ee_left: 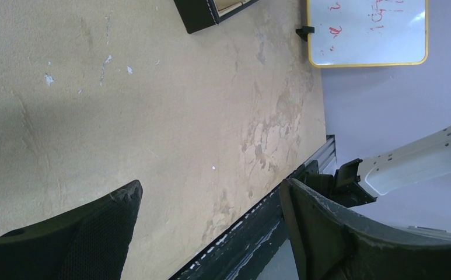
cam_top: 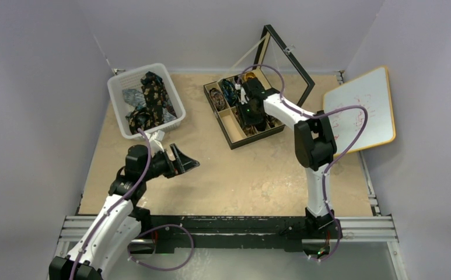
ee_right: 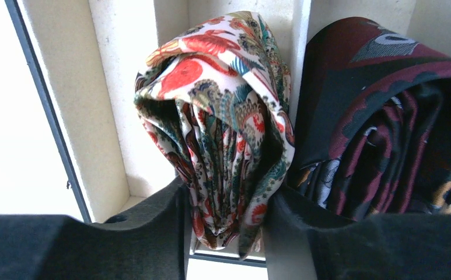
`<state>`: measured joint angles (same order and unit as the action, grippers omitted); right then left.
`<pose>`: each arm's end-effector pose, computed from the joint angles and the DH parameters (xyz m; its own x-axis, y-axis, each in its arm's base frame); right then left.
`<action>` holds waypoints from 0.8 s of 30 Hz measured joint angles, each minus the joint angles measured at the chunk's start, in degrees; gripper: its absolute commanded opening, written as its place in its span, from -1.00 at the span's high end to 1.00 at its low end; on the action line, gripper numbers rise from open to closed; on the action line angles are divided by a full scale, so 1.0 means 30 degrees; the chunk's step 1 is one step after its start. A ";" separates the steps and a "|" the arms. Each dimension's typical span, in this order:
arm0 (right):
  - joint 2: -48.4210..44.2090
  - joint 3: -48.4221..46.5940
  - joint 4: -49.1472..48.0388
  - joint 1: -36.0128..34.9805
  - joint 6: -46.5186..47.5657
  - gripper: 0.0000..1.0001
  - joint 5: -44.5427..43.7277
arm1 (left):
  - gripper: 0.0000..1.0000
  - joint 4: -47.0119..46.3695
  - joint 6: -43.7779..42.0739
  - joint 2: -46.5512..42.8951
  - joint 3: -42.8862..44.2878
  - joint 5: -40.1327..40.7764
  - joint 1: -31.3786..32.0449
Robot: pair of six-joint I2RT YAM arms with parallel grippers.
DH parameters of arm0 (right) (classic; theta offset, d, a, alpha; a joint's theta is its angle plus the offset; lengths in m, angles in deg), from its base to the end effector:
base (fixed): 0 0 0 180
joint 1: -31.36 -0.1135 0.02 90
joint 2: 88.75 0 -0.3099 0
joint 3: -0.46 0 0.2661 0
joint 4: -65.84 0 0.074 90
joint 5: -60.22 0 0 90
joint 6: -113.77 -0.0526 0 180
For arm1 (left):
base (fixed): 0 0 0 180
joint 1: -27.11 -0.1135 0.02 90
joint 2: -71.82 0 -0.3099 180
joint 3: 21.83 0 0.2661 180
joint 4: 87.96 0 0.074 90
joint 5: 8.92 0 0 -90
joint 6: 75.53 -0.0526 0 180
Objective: Roll the ties
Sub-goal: Place the tie in the storage box.
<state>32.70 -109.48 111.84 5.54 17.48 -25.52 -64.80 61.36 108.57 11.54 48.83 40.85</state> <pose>0.4577 0.2258 0.2181 -0.8062 -0.2687 -0.5271 -0.3842 0.9153 0.1211 0.1326 -0.0613 0.2303 -0.7818 -0.4444 -0.4373 0.1373 0.5614 -0.8161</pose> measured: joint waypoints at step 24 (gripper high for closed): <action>-0.0801 -0.1122 0.0838 0.0029 -0.0051 0.72 -0.0248 | -0.72 -0.0656 0.0007 0.0641 0.0007 -0.0481 0.0000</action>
<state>30.30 -112.84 114.36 5.63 17.33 -26.27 -66.77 61.38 110.50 11.56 47.38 40.85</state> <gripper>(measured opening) 0.209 0.861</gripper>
